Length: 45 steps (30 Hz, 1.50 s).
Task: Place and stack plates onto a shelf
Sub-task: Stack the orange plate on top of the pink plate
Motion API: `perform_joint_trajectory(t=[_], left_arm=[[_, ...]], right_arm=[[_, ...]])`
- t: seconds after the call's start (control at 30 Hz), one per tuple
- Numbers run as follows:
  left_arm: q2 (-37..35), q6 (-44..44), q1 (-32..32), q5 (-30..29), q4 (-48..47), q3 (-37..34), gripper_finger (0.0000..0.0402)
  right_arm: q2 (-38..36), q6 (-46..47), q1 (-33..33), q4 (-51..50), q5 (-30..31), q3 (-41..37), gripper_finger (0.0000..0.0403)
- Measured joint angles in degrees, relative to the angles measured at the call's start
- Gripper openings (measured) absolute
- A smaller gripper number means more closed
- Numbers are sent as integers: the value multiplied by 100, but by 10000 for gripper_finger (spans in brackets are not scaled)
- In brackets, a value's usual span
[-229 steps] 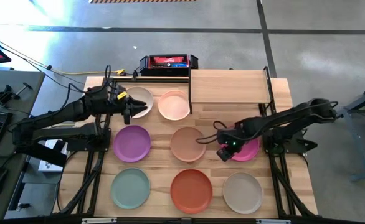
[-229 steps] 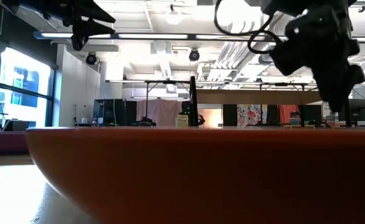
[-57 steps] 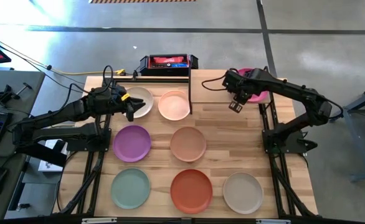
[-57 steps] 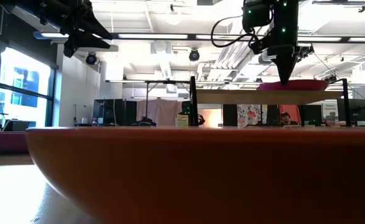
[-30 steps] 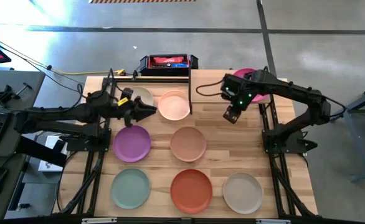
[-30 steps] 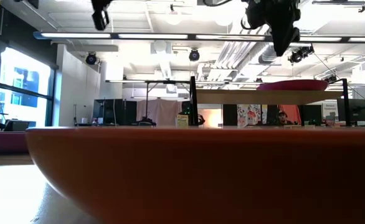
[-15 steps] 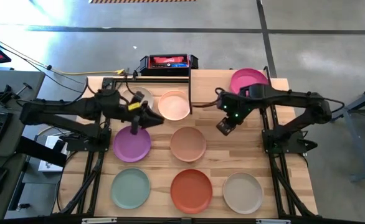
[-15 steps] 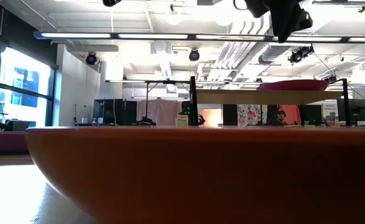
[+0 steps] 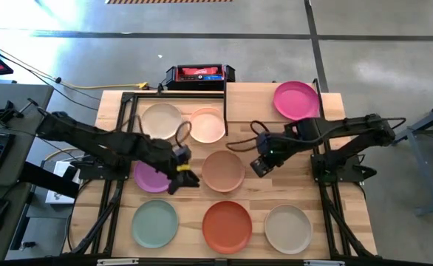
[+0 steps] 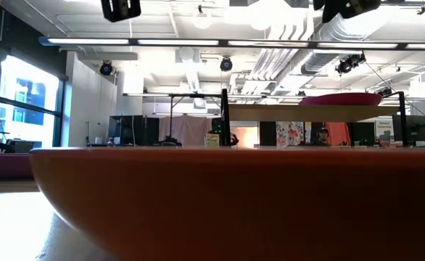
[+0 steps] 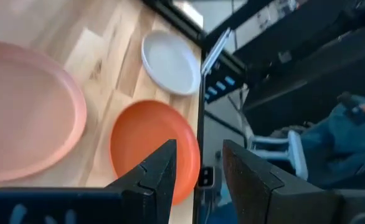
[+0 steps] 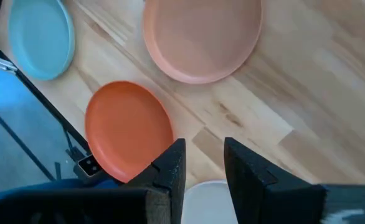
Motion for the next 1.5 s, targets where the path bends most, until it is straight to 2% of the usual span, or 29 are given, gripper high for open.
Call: perform_joint_trajectory(t=[0.37,0.7,0.93,1.5], left_arm=[[994,-181,-380,-4,21,2,117],[1728,-308,-438,-26,99,2,117],[2107,-594,-458,-471,308,2,117],[3155,-1171,-694,-489,815,0,117]], right_arm=[[69,933,647,13,556,2,87],[173,919,843,18,810,2,87],[184,825,843,-3,933,2,87],[181,319,839,-53,939,0,87]])
